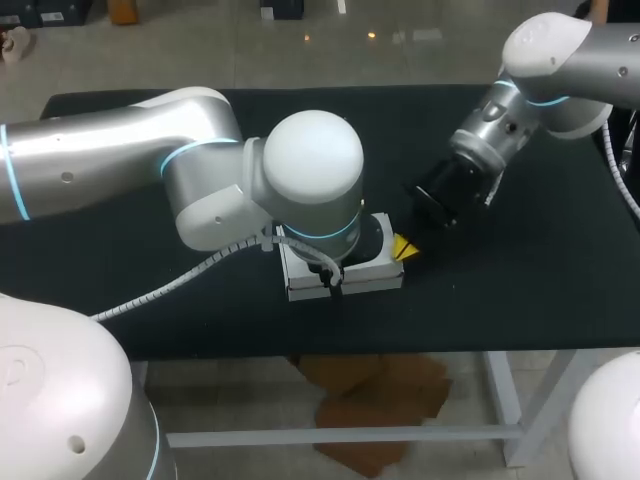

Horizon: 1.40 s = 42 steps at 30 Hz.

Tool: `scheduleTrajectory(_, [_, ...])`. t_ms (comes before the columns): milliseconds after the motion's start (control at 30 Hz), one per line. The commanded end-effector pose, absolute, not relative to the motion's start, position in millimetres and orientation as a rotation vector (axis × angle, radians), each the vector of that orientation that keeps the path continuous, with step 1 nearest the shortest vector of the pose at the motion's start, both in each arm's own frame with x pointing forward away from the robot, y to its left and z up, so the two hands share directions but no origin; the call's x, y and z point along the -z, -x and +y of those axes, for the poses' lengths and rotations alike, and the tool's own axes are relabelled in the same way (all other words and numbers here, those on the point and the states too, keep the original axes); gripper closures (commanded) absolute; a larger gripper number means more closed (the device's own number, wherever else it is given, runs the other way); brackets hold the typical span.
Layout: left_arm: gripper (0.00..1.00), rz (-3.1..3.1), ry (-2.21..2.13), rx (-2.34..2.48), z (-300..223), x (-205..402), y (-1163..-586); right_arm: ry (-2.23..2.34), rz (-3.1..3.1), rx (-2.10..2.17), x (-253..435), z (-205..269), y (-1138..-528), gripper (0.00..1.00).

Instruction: Assemble the packaging by folding the flat box into shape, placing the metal phone stand inside, and closing the box properly

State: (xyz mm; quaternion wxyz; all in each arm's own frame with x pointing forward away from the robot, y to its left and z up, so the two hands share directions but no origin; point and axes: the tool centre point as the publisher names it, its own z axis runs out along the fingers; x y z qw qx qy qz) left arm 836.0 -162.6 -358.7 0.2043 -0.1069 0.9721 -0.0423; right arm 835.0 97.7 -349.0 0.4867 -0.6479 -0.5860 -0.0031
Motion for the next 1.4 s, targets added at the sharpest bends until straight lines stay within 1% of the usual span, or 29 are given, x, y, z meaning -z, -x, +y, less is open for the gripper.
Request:
scheduleTrajectory(33, [0.59, 2.7, 0.296, 0.132, -158.3, 350.7, -829.5, 1.575, -1.426, 0.005, 350.5, 98.8, -835.8, 1.0])
scheduleTrajectory(133, [0.55, 2.688, 0.299, 0.174, -154.2, 342.7, -825.2, 1.574, -1.426, 0.005, 351.6, 99.1, -836.0, 1.0])
scheduleTrajectory(200, [0.54, 2.685, 0.304, 0.233, -150.3, 334.5, -822.2, 1.575, -1.425, 0.004, 352.0, 99.1, -836.0, 1.0])
scheduleTrajectory(267, [0.57, 2.688, 0.312, 0.314, -145.5, 324.7, -819.8, 1.574, -1.425, 0.004, 352.2, 99.1, -835.9, 1.0])
scheduleTrajectory(300, [0.6, 2.689, 0.315, 0.349, -143.4, 320.2, -818.7, 1.574, -1.425, 0.004, 352.2, 99.1, -835.9, 1.0])
scheduleTrajectory(333, [0.7, 2.69, 0.322, 0.372, -141.9, 316.4, -818.1, 1.575, -1.425, 0.004, 352.3, 99.1, -835.9, 1.0])
scheduleTrajectory(400, [1.0, 2.704, 0.341, 0.42, -139.8, 310.5, -818.1, 1.575, -1.425, 0.004, 352.4, 99.1, -835.8, 1.0])
scheduleTrajectory(600, [1.0, 2.752, 0.414, 0.504, -137.0, 308.8, -822.9, 1.574, -1.424, 0.006, 352.9, 99.4, -835.5, 1.0])
scheduleTrajectory(933, [1.0, 2.807, 0.486, 0.567, -133.9, 335.0, -833.3, 1.572, -1.428, 0.005, 353.0, 100.7, -834.8, 1.0])
scheduleTrajectory(1400, [1.0, 2.845, 0.492, 0.561, -133.9, 353.7, -828.8, 1.57, -1.427, 0.001, 354.2, 101.3, -834.4, 1.0])
